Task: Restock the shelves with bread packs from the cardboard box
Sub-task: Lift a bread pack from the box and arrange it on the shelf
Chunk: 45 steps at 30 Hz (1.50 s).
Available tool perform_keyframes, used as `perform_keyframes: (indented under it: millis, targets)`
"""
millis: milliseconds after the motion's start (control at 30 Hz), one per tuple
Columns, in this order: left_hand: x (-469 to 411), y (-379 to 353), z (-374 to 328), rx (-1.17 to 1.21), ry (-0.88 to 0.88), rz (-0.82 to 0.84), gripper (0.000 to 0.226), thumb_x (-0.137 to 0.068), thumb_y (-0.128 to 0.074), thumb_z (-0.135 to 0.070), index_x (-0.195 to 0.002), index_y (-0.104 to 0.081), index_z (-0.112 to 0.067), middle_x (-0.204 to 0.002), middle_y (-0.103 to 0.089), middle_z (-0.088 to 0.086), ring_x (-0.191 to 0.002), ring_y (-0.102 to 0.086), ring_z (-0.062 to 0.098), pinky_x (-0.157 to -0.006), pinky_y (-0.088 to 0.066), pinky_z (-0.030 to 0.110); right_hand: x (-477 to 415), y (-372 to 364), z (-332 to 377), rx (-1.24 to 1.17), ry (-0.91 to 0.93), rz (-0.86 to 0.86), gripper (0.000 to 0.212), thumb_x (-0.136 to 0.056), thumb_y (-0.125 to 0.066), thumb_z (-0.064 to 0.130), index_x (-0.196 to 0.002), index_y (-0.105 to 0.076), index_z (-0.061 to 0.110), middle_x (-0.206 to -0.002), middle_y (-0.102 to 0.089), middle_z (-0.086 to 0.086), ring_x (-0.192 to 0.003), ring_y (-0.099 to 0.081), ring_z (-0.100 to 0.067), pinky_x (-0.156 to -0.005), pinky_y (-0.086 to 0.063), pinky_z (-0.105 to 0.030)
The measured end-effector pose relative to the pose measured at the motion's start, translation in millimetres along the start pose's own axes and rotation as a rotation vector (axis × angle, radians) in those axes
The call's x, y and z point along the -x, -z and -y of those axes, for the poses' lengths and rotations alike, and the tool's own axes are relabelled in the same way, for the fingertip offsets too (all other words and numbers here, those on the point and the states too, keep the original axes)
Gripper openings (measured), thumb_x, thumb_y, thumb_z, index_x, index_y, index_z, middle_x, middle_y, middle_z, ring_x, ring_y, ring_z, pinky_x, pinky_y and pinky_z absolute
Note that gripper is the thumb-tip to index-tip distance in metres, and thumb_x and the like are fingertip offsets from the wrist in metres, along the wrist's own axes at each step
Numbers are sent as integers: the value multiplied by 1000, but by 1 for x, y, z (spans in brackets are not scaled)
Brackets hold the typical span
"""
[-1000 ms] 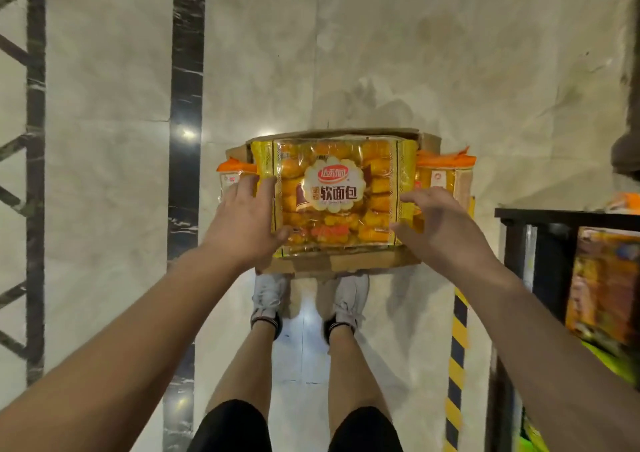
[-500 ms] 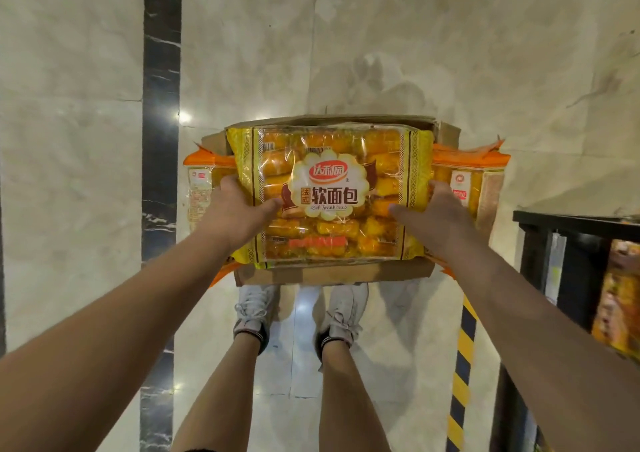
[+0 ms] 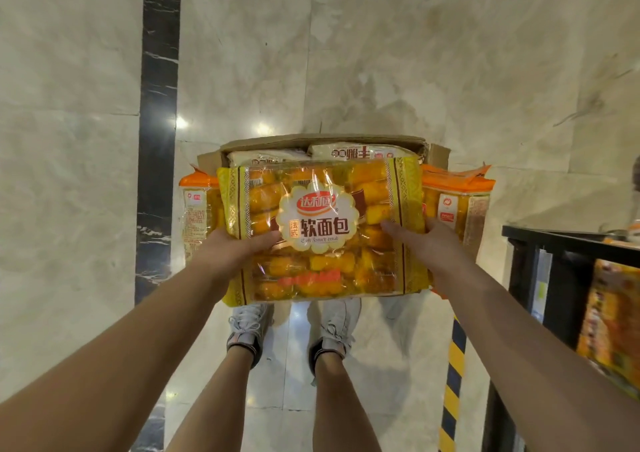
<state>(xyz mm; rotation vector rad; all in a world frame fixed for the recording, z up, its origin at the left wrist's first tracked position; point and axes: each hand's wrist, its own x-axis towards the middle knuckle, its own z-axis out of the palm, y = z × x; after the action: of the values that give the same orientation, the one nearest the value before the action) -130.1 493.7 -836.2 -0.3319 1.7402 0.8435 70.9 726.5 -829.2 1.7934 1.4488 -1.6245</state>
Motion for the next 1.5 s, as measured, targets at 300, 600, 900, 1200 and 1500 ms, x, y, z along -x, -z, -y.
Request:
perform_keyframes:
  millis: [300, 600, 900, 1200, 1500]
  targets:
    - [41, 18, -16, 82, -83, 111, 67, -65, -92, -41, -126, -66, -33, -117, -79, -2, -107, -76, 24, -82, -61, 42, 42, 19, 4, -115, 51, -7, 84, -64, -83, 62, -139, -56, 36, -132, -65, 7, -123, -60, -24, -108, -46, -57]
    - [108, 46, -68, -15, -157, 174, 91, -61, -97, -47, -142, -59, -26, -121, -78, 6, -107, -78, 30, -98, -58, 58, 121, 46, 37, -243, 187, 60, 64, -66, -82, 52, -124, -61, 36, -116, -74, 8, -108, -69, -14, -87, -56, -37]
    - [228, 59, -133, -187, -333, 158, 106, -48, -95, -72, -138, -59, -31, -118, -79, 4, -102, -79, 30, -97, -58, 60, 246, 103, 54, -332, 279, 57, 103, -28, -88, 79, -119, -65, 36, -110, -79, 6, -100, -77, -18, -94, -58, -49]
    - [373, 28, -212, -385, -664, 184, 59, -77, -75, -68, -123, -63, -34, -108, -79, -3, -90, -79, 17, -83, -62, 37, 397, 144, 44, -523, 378, -169, 102, -42, -90, 76, -128, -63, 29, -114, -78, 4, -104, -75, -21, -100, -56, -51]
    - [415, -42, -236, -617, -692, 619, 67, -71, -78, -78, -119, -69, -32, -112, -81, 2, -101, -79, 28, -101, -56, 54, 515, 115, -53, -820, 304, -577, 85, -55, -84, 77, -124, -65, 32, -113, -78, 7, -104, -75, -19, -98, -56, -51]
